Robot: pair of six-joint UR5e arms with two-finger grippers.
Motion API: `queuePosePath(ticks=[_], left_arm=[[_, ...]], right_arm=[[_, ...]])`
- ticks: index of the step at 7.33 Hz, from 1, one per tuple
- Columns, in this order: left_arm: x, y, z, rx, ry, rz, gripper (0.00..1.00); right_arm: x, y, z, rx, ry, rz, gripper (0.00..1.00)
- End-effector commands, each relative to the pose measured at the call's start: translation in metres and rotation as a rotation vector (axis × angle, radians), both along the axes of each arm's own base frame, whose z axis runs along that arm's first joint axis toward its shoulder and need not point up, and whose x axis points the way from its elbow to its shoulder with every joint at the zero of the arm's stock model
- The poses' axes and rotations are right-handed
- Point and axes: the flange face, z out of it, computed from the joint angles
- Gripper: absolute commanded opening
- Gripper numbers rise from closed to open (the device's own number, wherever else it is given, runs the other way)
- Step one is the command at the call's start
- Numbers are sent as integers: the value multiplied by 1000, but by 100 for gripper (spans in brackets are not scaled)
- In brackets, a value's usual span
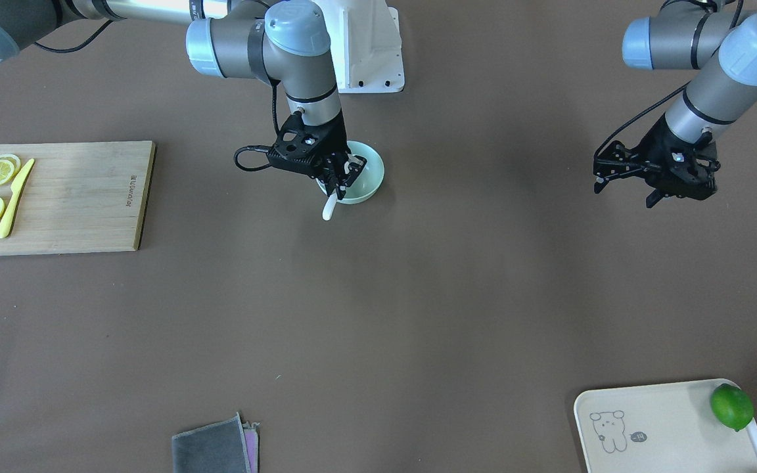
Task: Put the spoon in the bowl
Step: 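Carry the spoon over the bowl with the right gripper while the left withdraws, then lower the spoon into the bowl, open the right gripper and withdraw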
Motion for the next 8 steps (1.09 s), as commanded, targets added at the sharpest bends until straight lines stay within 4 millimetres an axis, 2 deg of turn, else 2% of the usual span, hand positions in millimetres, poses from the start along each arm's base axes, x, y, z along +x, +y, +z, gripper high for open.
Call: queuePosePath(ticks=[1, 2, 3, 4, 5, 7, 8], left_arm=[[-6, -5, 6, -9, -6, -11, 97], [-18, -10, 7, -8, -8, -33, 97], [-39, -12, 19, 7, -17, -16, 97], [-71, -16, 32, 17, -6, 2, 97], [-104, -18, 53, 12, -3, 0, 97], [-176, -31, 94, 47, -36, 15, 97], [-204, -31, 104, 36, -62, 20, 97]], right_arm=[[27, -25, 8, 8, 9, -17, 100], [71, -35, 29, -9, 14, -67, 100], [136, -32, 49, 15, 33, -105, 100], [204, -25, 71, 69, 88, -164, 100], [264, -33, 106, 109, 149, -219, 100], [365, -69, 186, 164, 224, -338, 100], [414, -84, 226, 174, 225, -392, 100]])
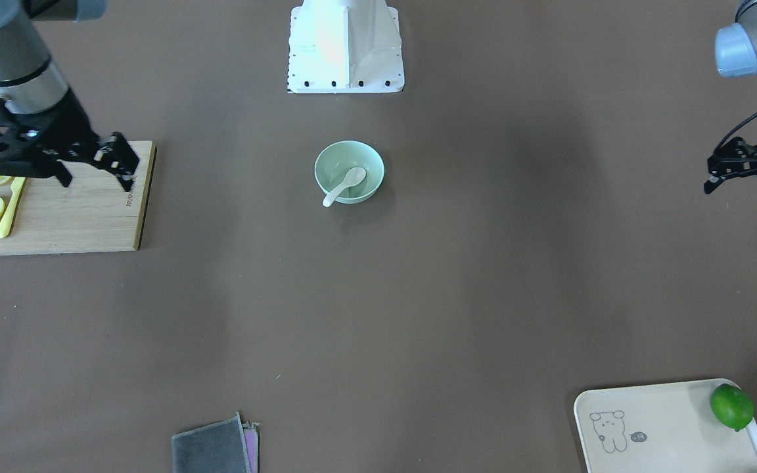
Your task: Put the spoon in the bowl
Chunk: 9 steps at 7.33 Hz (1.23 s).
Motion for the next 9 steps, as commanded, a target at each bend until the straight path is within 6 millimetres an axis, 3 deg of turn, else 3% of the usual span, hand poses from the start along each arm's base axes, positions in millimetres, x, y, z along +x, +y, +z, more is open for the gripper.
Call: queuePosePath(ticks=[1, 3, 5, 6, 9], left_arm=[[-66, 0, 24, -11, -40, 9, 97], [-104, 6, 32, -11, -55, -3, 97], [-124, 28, 57, -51, -28, 0, 97], [-125, 58, 88, -107, -27, 1, 98], [-126, 61, 105, -128, -46, -10, 98]], right_arm=[[115, -25, 91, 27, 12, -119, 100], [199, -40, 181, 51, -16, -215, 100], [250, -42, 246, 72, -14, -279, 100], [268, -37, 270, 73, -15, -296, 100], [290, -14, 295, 84, -24, -314, 100]])
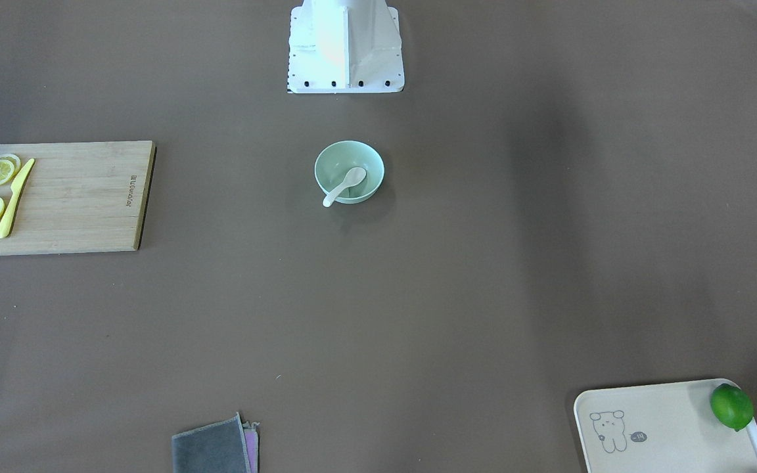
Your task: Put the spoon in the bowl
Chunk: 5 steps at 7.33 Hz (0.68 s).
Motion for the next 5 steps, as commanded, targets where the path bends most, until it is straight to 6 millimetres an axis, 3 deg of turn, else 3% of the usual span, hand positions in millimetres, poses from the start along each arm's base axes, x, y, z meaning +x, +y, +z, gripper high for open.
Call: queuePosePath(ticks=[1, 5], left_arm=[[-1, 1, 8, -8, -8, -5, 98], [-3, -5, -5, 20, -15, -10, 98]], right_arm=[[16, 14, 15, 8, -3, -6, 100], [22, 31, 30, 5, -20, -19, 100]])
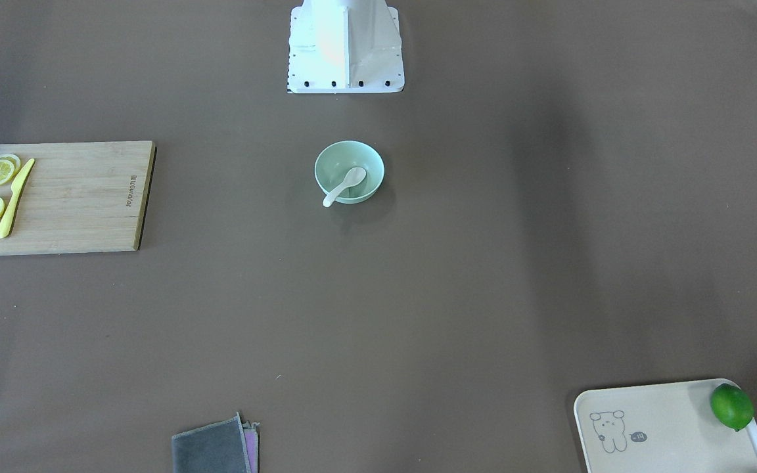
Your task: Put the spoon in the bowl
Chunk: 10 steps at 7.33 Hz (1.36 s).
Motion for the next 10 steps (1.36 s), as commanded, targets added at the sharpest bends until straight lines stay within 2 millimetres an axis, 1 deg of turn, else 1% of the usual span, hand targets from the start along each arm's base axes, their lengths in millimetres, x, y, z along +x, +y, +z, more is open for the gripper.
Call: queuePosePath(ticks=[1, 3, 7, 9, 10], left_arm=[[-1, 0, -3, 6, -2, 0, 98], [-2, 4, -3, 8, 2, -1, 98], [-2, 4, 0, 2, -2, -3, 98], [-1, 5, 0, -1, 0, -3, 98], [-1, 5, 0, -1, 1, -3, 98]], right_arm=[[1, 3, 1, 2, -13, -1, 100], [1, 2, -3, 10, -17, 1, 100], [0, 4, 1, 3, -25, 1, 100], [-1, 1, -12, 28, -47, 2, 100], [-1, 1, -12, 28, -46, 1, 100]])
